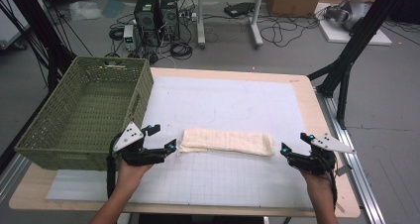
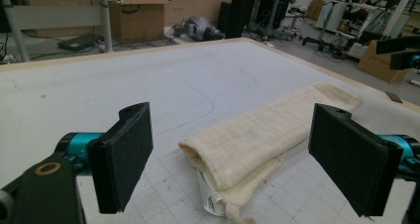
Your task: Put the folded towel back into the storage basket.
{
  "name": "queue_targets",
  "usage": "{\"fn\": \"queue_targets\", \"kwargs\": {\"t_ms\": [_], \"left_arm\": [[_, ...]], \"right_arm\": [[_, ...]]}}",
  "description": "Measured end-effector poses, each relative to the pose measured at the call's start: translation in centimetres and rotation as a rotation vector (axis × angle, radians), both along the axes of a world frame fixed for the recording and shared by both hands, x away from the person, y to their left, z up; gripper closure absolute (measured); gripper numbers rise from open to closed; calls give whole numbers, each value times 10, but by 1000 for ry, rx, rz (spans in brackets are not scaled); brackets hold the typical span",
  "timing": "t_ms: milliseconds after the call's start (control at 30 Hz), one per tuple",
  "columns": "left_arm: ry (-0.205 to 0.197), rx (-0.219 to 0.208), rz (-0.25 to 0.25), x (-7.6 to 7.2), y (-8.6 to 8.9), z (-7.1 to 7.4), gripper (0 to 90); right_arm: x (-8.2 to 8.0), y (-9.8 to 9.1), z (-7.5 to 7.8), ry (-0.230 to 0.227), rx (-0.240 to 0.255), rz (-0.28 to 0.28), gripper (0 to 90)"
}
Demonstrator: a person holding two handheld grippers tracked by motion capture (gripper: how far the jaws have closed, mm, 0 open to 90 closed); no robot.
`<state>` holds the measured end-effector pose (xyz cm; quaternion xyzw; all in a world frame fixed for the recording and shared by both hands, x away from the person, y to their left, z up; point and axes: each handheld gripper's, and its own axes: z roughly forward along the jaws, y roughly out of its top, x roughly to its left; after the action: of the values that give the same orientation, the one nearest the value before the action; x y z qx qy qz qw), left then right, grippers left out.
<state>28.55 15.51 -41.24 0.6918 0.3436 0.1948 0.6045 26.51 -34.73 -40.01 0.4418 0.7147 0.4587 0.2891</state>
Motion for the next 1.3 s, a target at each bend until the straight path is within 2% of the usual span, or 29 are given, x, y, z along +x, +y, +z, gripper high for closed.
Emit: {"fn": "queue_targets", "kwargs": {"t_ms": [200, 433, 500, 600, 700, 767, 833, 900, 1000, 1033, 1100, 1133, 1200, 1300], "left_arm": [[9, 8, 0, 1, 0, 1, 178], [36, 15, 2, 6, -1, 11, 177], [46, 28, 7, 10, -2, 13, 177], [61, 25, 7, 15, -3, 15, 178], [96, 29, 10, 26, -8, 17, 179], [105, 33, 11, 31, -11, 17, 183], [107, 41, 4, 35, -15, 17, 227], [110, 54, 7, 38, -17, 17, 221], [163, 38, 30, 48, -20, 11, 217], [177, 45, 36, 50, -21, 9, 215], [187, 54, 41, 52, -21, 7, 216], [216, 86, 47, 55, -23, 3, 216], [226, 99, 48, 57, -25, 0, 219], [273, 154, 62, 63, -29, -9, 232]], "right_arm": [[0, 1, 0, 6, -11, 3, 186], [-1, 1, 2, -3, -17, 2, 188], [-1, 1, 2, -2, -16, 1, 188], [-2, 2, 2, -6, -13, 4, 188], [-1, 2, 2, -3, -18, 5, 188], [-1, 1, 2, 1, -17, 2, 188], [-1, 1, 2, -1, -19, 3, 188], [-1, 0, 1, -2, -9, 2, 188], [0, -1, 0, 1, -7, -2, 188], [0, -1, 0, 2, -4, -2, 188], [0, -1, 0, 3, -1, -3, 188], [0, -1, 0, 4, -2, -1, 188], [0, -1, 0, 1, -6, 2, 188], [1, 0, -1, 9, -11, 3, 188]]}}
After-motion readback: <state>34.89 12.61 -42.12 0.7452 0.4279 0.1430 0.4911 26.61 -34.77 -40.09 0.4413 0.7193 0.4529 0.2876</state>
